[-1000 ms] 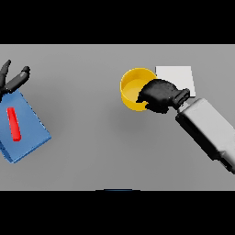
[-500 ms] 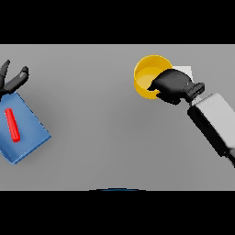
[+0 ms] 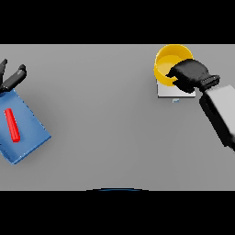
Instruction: Pick up the red beaker and tilt it to pour out 1 green nut into yellow bowl. Pick up the yellow bowl and place it on the metallic measuring scale.
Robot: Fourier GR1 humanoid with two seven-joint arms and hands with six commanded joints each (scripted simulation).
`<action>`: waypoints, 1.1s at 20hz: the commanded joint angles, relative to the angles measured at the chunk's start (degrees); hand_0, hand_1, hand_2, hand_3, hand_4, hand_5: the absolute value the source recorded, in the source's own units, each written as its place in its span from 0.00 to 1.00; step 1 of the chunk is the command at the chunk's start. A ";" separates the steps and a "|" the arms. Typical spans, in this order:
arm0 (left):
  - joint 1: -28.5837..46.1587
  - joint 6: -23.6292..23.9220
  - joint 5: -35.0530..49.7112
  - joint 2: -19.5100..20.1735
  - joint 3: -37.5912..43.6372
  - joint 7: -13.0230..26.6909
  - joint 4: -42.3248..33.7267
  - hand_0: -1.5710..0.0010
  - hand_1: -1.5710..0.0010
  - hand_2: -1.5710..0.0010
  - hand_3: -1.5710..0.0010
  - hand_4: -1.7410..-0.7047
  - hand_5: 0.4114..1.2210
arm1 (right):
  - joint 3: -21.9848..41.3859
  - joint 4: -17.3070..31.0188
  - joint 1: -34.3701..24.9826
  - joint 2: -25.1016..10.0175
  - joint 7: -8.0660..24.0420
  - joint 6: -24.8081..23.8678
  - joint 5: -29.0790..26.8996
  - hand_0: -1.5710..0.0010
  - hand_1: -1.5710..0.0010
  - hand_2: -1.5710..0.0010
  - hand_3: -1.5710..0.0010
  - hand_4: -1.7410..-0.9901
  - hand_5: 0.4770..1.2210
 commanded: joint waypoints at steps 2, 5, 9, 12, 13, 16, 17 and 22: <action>0.71 0.05 -0.06 0.06 -0.19 -0.41 -0.28 1.00 1.00 1.00 1.00 0.99 0.38 | -0.25 3.81 -0.26 0.42 -1.17 -1.55 0.16 0.00 0.00 0.05 0.24 0.00 1.00; 0.56 0.31 -0.01 -0.29 -0.17 -0.17 -0.17 1.00 1.00 1.00 1.00 0.98 0.37 | -0.92 8.59 -0.98 1.45 -1.10 -3.35 0.15 0.00 0.00 0.08 0.18 0.00 1.00; 0.59 0.05 -0.08 -0.46 -0.32 -0.41 0.08 1.00 1.00 1.00 1.00 0.98 0.37 | -1.91 13.29 -2.30 2.84 -1.94 -3.48 -1.07 0.01 0.00 0.11 0.13 0.00 1.00; 1.14 0.64 -0.20 -0.22 -0.37 -0.57 -0.64 1.00 1.00 1.00 1.00 0.98 0.37 | -2.47 16.51 -3.40 3.68 -1.73 -2.94 -1.65 0.06 0.00 0.13 0.07 0.00 1.00; 0.45 0.30 -0.20 -0.47 -0.30 -0.22 0.16 1.00 1.00 1.00 1.00 0.98 0.37 | -2.37 16.53 -3.31 3.47 -2.20 -2.72 -1.75 0.10 0.00 0.13 0.05 0.00 1.00; 0.84 0.33 -0.19 -0.23 -0.35 -0.50 -0.38 1.00 1.00 1.00 1.00 0.98 0.38 | -2.40 16.93 -3.57 3.33 -2.13 -2.00 -2.00 0.15 0.07 0.09 0.24 0.00 1.00; 0.27 0.25 -0.13 -0.87 -0.31 -0.39 0.28 1.00 1.00 1.00 1.00 0.98 0.38 | -2.71 17.36 -3.48 3.34 -3.10 -1.74 -2.36 0.28 0.16 0.15 0.33 0.05 1.00; -0.01 -0.71 0.02 -1.64 -0.36 -1.19 1.45 1.00 1.00 1.00 1.00 0.98 0.38 | -2.83 17.71 -3.44 3.20 -1.82 -0.31 -2.52 0.76 0.63 0.56 0.61 0.27 0.61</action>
